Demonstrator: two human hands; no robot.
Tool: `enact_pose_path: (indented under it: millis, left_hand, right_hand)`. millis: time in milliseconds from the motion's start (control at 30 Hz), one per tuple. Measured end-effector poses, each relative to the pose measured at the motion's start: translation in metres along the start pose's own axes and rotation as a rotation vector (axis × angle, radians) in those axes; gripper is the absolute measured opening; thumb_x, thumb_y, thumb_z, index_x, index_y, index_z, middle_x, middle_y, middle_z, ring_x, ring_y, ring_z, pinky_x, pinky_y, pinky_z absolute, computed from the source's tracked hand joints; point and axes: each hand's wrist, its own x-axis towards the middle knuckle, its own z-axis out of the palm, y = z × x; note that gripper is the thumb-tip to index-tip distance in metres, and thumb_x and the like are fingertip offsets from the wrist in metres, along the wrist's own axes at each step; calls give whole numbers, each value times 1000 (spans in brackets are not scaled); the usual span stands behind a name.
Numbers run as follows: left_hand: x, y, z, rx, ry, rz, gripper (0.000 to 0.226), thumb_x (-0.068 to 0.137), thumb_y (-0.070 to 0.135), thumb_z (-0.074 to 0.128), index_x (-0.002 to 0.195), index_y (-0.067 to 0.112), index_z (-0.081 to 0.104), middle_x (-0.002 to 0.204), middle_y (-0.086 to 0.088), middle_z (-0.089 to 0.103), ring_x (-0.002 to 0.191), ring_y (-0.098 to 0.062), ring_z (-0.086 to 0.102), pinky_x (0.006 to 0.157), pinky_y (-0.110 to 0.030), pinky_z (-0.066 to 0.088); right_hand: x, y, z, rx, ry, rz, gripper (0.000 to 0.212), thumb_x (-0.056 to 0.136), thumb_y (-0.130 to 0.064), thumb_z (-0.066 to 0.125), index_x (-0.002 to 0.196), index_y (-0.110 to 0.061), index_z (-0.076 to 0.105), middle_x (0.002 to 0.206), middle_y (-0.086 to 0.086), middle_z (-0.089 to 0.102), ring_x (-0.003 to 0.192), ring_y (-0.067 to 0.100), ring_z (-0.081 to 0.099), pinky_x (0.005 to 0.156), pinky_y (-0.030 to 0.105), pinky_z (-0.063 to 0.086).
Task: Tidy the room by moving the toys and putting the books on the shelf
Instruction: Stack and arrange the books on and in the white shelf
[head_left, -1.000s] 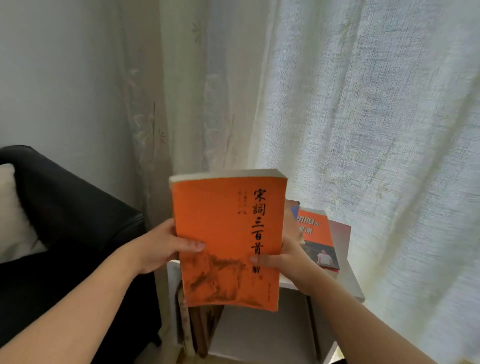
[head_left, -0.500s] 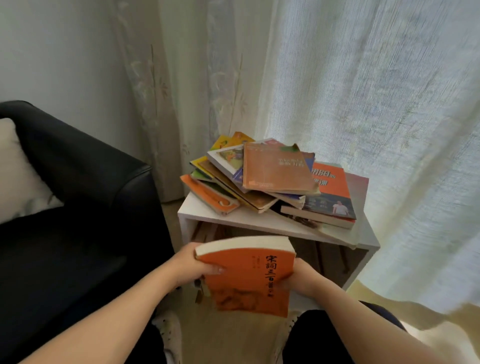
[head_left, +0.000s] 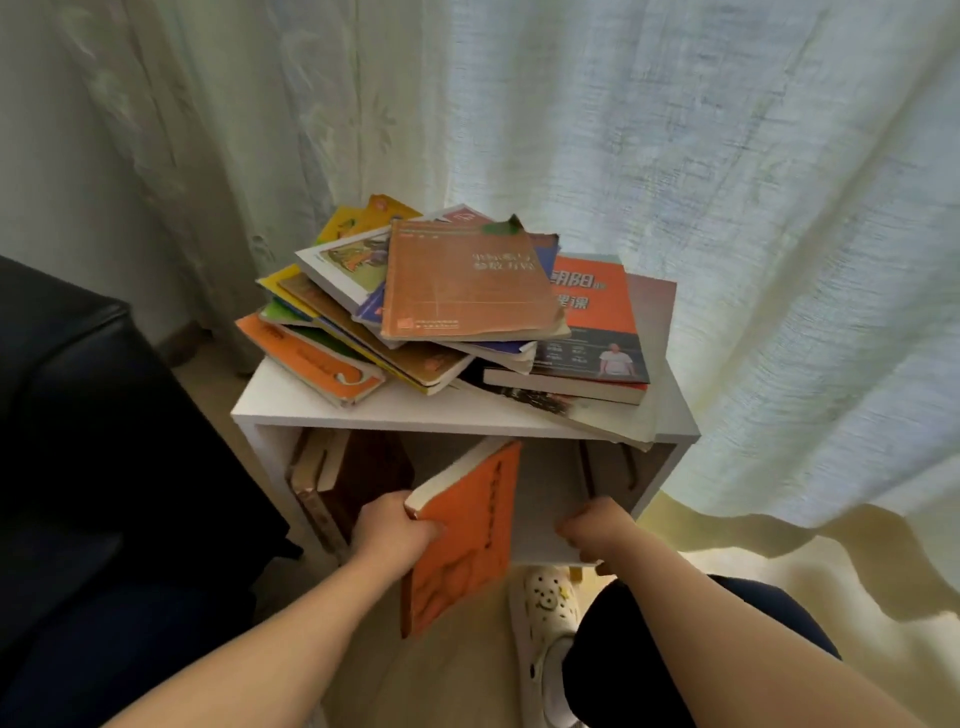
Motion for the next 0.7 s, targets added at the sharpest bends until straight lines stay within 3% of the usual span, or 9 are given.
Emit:
enact_pose_path:
  millis: [167, 333, 433, 500, 600, 700]
  left_hand:
    - [13, 41, 41, -157, 90, -75, 26, 85, 20, 63, 110, 14, 63, 95, -4, 62, 92, -25, 62, 81, -33, 52]
    - [26, 74, 85, -334, 106, -223, 18, 87, 15, 59, 100, 4, 63, 92, -13, 64, 91, -32, 64, 85, -40, 54]
    - [30, 91, 118, -329, 142, -195, 19, 87, 19, 57, 99, 6, 66, 98, -16, 67, 94, -34, 63, 84, -40, 53]
    - [32, 98, 133, -351, 163, -210, 23, 88, 23, 55, 104, 9, 64, 104, -16, 66, 99, -35, 62, 86, -41, 50]
    - [40, 102, 153, -387, 84, -184, 28, 91, 26, 55, 113, 11, 61, 112, -16, 64, 105, -35, 59, 92, -42, 47]
    - [45, 103, 162, -273, -76, -95, 27, 92, 26, 55, 114, 12, 59, 114, -13, 64, 105, -31, 59, 89, -36, 45]
  right_hand:
    - [7, 25, -30, 370, 95, 206, 14, 92, -8, 47, 79, -2, 50, 81, 15, 54, 61, 23, 50, 51, 24, 39]
    - [23, 46, -47, 428, 178, 237, 12, 91, -11, 49, 94, 0, 52, 80, 12, 51, 81, 29, 52, 72, 33, 44]
    - [32, 56, -53, 471, 175, 213, 10, 88, -4, 49, 98, -4, 49, 85, 12, 50, 77, 27, 50, 68, 32, 41]
    - [35, 58, -52, 501, 163, 199, 23, 87, -2, 49, 109, -9, 46, 85, 11, 48, 78, 27, 48, 65, 32, 40]
    - [49, 58, -48, 490, 126, 195, 39, 88, -4, 46, 127, -8, 44, 96, 13, 51, 84, 28, 51, 70, 35, 45]
    - [61, 50, -46, 433, 127, 176, 30, 89, -7, 44, 116, -1, 53, 98, 16, 59, 92, 31, 58, 88, 43, 50]
